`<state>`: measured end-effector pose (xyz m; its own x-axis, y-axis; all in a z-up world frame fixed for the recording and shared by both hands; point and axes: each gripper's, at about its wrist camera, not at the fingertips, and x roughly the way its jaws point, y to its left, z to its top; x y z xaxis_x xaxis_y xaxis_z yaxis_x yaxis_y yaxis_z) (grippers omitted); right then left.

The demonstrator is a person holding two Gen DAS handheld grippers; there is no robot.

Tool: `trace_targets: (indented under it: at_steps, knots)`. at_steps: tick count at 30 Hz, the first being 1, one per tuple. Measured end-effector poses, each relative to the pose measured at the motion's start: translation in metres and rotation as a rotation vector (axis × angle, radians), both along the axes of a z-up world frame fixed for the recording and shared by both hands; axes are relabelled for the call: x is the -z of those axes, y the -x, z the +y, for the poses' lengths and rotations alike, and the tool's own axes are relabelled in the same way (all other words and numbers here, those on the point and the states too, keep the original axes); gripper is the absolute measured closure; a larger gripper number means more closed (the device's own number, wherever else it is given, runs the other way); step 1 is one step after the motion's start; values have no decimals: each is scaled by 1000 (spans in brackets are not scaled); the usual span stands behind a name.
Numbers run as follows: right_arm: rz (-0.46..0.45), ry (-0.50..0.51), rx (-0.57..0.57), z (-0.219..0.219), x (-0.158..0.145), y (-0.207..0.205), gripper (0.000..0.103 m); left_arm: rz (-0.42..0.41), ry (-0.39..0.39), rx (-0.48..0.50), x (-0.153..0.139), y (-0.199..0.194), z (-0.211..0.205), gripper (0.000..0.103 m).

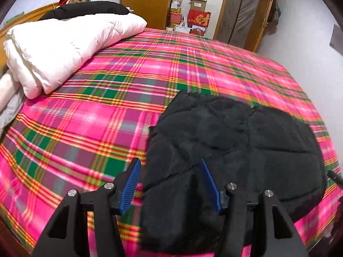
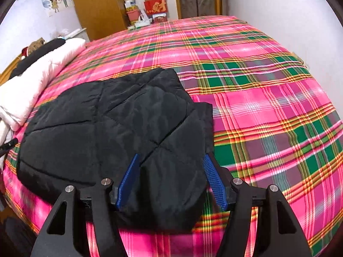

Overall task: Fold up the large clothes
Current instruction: 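Grasp the folded black jacket's edge with both grippers and lift it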

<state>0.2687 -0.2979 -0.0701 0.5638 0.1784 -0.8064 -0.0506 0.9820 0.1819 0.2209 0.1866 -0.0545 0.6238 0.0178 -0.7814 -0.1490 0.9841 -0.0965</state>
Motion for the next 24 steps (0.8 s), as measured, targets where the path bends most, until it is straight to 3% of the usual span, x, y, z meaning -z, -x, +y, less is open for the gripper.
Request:
trace_targets:
  at_steps: [10, 24]
  knots:
    - [88, -19, -4, -4, 33, -17, 40, 80, 62, -18, 42, -20, 10, 45]
    - [133, -83, -1, -15, 56, -48, 33, 90, 177, 18, 68, -52, 20, 37]
